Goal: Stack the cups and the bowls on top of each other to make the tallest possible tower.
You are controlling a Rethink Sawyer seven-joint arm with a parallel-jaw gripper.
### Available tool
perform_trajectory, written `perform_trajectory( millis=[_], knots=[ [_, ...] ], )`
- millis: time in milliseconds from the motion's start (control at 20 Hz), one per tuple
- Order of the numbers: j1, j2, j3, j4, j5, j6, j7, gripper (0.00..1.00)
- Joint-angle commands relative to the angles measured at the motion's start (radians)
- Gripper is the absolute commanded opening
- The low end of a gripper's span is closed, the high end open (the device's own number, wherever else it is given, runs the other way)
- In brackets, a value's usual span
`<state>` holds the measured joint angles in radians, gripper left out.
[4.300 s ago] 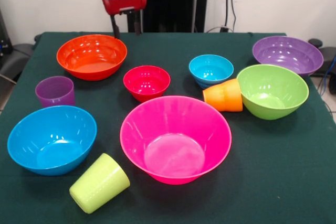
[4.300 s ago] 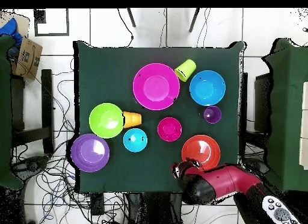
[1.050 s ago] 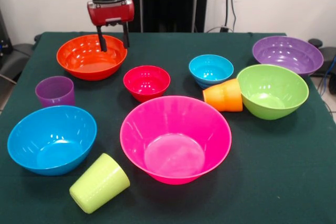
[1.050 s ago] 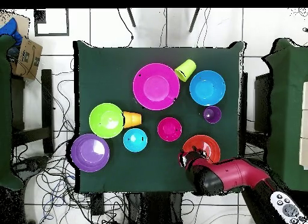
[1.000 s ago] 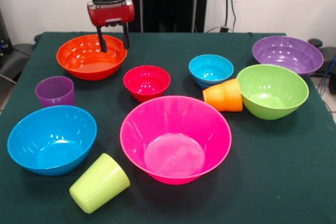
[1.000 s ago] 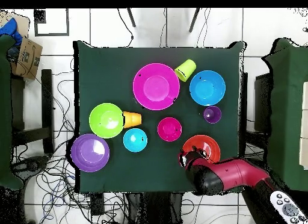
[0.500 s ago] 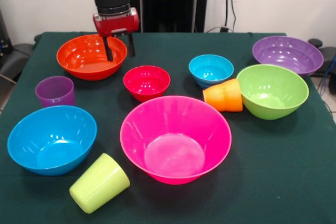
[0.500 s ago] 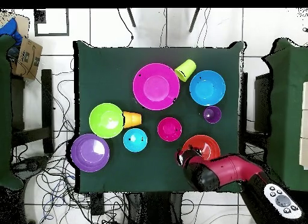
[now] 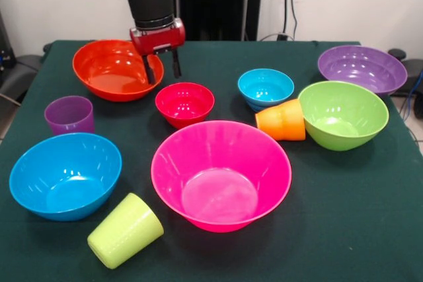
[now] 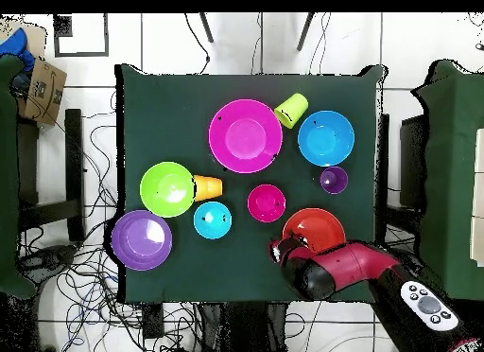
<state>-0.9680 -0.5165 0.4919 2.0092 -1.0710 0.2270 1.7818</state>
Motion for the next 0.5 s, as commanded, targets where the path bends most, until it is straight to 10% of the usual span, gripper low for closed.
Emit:
perform_trajectory(
  millis=[50,500],
  knots=[
    [0.044,0.053,-0.026,-0.095,-0.088,-0.018,-0.021,1.0],
    [-0.01,-0.044,0.034,-0.023,-0.007,0.074,-0.102,1.0]
  ],
)
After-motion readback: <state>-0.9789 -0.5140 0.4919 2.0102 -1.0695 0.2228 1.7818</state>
